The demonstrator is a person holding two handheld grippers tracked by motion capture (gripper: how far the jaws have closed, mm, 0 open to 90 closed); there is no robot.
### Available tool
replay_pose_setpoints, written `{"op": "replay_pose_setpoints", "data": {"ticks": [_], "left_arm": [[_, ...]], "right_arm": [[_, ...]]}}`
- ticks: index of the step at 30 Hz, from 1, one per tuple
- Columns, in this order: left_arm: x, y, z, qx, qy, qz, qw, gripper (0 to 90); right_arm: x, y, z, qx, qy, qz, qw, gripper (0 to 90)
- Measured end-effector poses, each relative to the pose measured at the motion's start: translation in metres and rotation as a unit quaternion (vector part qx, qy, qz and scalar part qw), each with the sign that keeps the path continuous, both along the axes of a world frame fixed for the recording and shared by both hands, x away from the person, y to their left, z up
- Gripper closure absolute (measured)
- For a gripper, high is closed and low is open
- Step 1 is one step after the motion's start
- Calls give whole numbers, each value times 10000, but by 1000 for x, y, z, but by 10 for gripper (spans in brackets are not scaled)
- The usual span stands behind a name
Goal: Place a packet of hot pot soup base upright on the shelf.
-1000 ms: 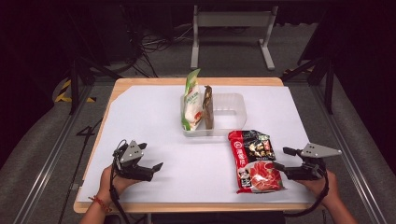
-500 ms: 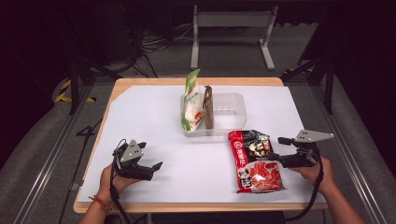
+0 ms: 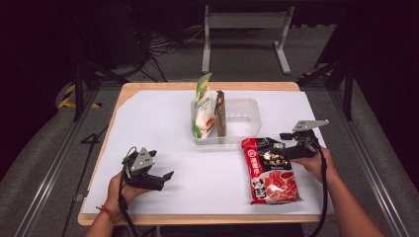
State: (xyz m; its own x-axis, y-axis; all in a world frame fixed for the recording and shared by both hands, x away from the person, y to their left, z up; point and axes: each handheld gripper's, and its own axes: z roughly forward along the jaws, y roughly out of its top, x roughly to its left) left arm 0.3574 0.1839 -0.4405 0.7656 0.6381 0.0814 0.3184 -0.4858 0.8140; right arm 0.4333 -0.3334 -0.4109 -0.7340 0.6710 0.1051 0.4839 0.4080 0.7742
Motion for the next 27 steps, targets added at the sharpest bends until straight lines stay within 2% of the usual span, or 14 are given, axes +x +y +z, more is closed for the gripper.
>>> {"op": "replay_pose_setpoints", "data": {"ticks": [3, 6, 8, 10, 14, 17, 20, 22, 26, 27], "left_arm": [[0, 0, 0, -27, 34, -10, 10000, 71], [1, -1, -1, 21, 63, -18, 10000, 71], [1, -1, -2, 39, 62, -15, 10000, 71], [1, -1, -2, 75, 28, -37, 10000, 78], [2, -1, -3, 107, 30, -31, 9999, 77], [2, -1, -3, 96, 57, -34, 9999, 77], [1, -1, -3, 108, 60, -43, 9999, 77], [1, -1, -3, 112, 54, -53, 9999, 77], [1, -3, -3, 169, 38, -66, 9998, 77], [1, -3, -3, 169, 38, -66, 9998, 79]], "right_arm": [[10, 1, -6, 22, 166, -44, 9999, 179], [13, 1, -9, 184, 262, -37, 9995, 172], [14, 2, -11, 185, 303, -26, 9994, 165], [18, 4, -17, 71, 433, -30, 9990, 152], [23, 4, -23, 186, 602, -27, 9980, 149], [24, 4, -27, 128, 696, 9, 9975, 150], [24, 5, -27, 208, 755, 120, 9969, 197], [23, 7, -28, 120, 733, 188, 9971, 196], [22, 4, -27, 207, 740, 100, 9970, 314], [22, 4, -27, 207, 740, 100, 9970, 314]]}}
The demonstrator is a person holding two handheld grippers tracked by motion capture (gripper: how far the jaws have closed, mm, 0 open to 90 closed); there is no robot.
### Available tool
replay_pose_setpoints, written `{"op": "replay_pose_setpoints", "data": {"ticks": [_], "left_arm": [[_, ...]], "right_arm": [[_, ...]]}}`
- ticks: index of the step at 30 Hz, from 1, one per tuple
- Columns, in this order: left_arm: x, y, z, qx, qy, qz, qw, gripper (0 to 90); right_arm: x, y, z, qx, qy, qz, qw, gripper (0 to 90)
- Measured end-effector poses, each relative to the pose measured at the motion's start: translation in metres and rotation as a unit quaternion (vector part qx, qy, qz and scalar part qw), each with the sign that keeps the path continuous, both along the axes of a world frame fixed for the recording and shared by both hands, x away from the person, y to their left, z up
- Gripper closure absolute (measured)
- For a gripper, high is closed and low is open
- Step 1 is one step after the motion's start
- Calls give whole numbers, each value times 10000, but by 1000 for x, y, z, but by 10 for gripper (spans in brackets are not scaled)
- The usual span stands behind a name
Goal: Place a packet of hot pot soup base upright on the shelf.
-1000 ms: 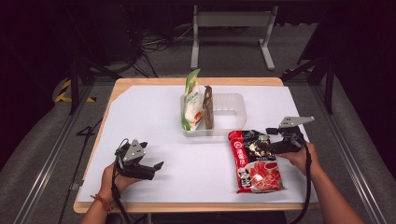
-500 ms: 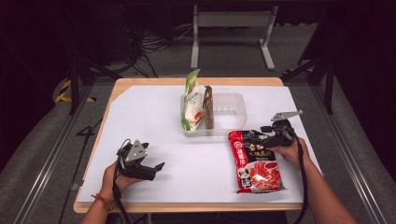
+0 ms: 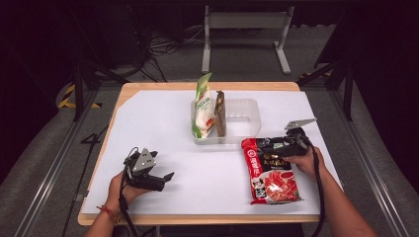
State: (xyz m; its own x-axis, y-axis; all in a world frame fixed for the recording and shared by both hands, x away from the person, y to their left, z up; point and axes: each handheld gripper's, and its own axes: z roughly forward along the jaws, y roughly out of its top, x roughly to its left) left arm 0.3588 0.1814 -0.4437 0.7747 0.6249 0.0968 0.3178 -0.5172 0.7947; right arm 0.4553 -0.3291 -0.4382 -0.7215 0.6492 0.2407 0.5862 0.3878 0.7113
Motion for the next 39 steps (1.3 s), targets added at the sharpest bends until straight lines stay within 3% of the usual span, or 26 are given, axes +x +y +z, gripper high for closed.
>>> {"op": "replay_pose_setpoints", "data": {"ticks": [4, 8, 14, 19, 25, 37, 39], "left_arm": [[0, -2, -1, 66, 6, -39, 10000, 82], [1, -2, -2, 89, 18, -24, 10000, 82], [0, -2, -2, 93, 7, -23, 10000, 80], [2, 2, -1, -39, 15, 11, 10000, 82], [3, 6, -1, -78, 44, 85, 9999, 82], [3, 6, -1, -99, 22, 128, 9999, 82], [3, 7, -1, -129, 21, 127, 9998, 82]], "right_arm": [[-2, -2, 0, 21, -9, 0, 10000, 411], [-1, -10, 1, 290, 38, -25, 9996, 570], [-3, -15, 2, 425, 22, 30, 9991, 667], [-7, -20, 4, 514, -75, 114, 9986, 725], [-17, -27, 18, 658, -274, 323, 9969, 800], [-34, -33, 39, 831, -552, 437, 9941, 840], [-39, -32, 48, 972, -646, 492, 9920, 852]]}}
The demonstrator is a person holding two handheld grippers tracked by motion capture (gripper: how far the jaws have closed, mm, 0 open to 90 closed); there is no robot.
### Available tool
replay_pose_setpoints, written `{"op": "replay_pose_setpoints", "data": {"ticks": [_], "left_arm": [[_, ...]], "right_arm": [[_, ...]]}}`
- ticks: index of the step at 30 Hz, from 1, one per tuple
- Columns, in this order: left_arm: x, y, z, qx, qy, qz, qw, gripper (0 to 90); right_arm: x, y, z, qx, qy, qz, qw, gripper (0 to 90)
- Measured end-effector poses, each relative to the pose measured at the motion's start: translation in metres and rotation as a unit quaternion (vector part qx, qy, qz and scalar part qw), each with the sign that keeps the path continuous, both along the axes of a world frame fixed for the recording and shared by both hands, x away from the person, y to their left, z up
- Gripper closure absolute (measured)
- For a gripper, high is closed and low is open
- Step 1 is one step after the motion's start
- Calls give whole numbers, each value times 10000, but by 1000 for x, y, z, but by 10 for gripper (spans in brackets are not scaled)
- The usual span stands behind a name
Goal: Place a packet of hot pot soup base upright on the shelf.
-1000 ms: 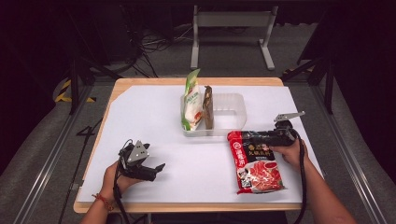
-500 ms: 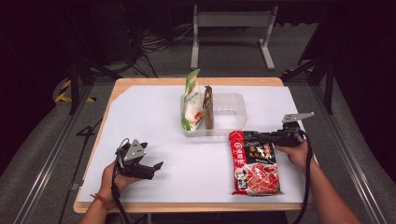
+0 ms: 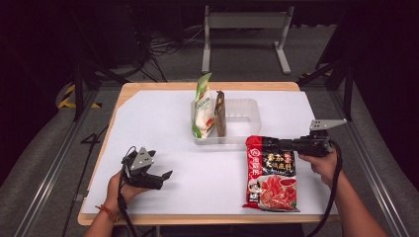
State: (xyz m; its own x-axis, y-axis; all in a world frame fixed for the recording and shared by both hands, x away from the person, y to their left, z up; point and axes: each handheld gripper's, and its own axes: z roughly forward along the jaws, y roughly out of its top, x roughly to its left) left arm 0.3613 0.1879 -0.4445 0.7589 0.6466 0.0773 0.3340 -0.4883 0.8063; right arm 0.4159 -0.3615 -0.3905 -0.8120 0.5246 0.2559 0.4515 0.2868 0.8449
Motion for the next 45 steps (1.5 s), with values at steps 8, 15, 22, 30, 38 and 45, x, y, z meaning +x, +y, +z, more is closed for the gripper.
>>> {"op": "replay_pose_setpoints", "data": {"ticks": [8, 15, 22, 30, 38, 45], "left_arm": [[0, 0, 0, -4, 2, 18, 10000, 81], [0, 1, 1, -107, 1, -1, 9999, 80], [0, 2, 2, -183, -6, -6, 9998, 79], [0, 2, 2, -178, 20, 15, 9998, 78], [0, 2, 2, -186, 10, 16, 9998, 78], [0, 2, 2, -202, 20, 19, 9998, 77]], "right_arm": [[-15, 6, 20, 210, -249, 92, 9994, 872], [-27, 9, 38, 442, -562, -61, 9974, 880], [-36, 8, 51, 509, -844, -155, 9950, 885], [-42, 12, 63, 459, -1112, -192, 9926, 886], [-50, 13, 81, 492, -1380, -264, 9889, 888], [-51, 15, 88, 497, -1460, -339, 9874, 889]]}}
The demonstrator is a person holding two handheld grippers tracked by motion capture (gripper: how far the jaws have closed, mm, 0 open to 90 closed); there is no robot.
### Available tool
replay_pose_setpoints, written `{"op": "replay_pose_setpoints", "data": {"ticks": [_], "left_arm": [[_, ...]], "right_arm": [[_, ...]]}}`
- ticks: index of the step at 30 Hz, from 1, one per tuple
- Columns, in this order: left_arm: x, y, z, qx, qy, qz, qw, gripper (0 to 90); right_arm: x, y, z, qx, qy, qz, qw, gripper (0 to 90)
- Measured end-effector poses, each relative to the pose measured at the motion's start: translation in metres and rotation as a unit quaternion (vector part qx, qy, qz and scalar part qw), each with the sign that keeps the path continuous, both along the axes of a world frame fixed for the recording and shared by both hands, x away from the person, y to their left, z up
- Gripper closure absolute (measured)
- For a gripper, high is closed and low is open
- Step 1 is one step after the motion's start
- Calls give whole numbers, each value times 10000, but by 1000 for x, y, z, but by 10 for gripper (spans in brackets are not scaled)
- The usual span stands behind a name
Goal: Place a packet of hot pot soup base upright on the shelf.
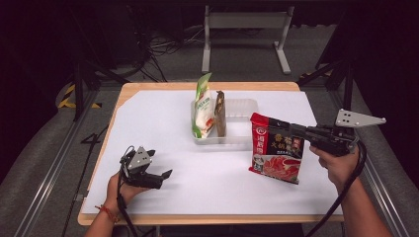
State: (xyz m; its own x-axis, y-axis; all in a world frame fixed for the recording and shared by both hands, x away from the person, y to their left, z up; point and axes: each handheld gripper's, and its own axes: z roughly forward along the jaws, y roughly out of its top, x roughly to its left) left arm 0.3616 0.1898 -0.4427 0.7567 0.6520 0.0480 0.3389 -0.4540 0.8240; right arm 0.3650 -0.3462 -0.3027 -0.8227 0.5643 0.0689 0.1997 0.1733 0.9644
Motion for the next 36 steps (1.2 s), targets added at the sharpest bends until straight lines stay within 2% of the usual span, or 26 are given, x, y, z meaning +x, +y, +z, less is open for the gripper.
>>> {"op": "replay_pose_setpoints", "data": {"ticks": [1, 9, 16, 27, 36], "left_arm": [[0, 0, 0, 1, -3, -1, 10000, 77], [0, -1, 0, -3, 18, -21, 10000, 77], [1, -1, -1, -10, 37, -25, 10000, 76], [1, -1, -1, -27, 46, -31, 10000, 77], [1, -1, -1, -36, 64, -36, 10000, 77]], "right_arm": [[0, 2, 2, -51, -38, -81, 9999, 889], [2, 8, 12, -120, -159, -152, 9997, 889], [6, 11, 26, -22, -268, -347, 9990, 890], [17, 26, 42, -46, -326, -381, 9987, 889], [28, 36, 46, -25, -353, -453, 9983, 889]]}}
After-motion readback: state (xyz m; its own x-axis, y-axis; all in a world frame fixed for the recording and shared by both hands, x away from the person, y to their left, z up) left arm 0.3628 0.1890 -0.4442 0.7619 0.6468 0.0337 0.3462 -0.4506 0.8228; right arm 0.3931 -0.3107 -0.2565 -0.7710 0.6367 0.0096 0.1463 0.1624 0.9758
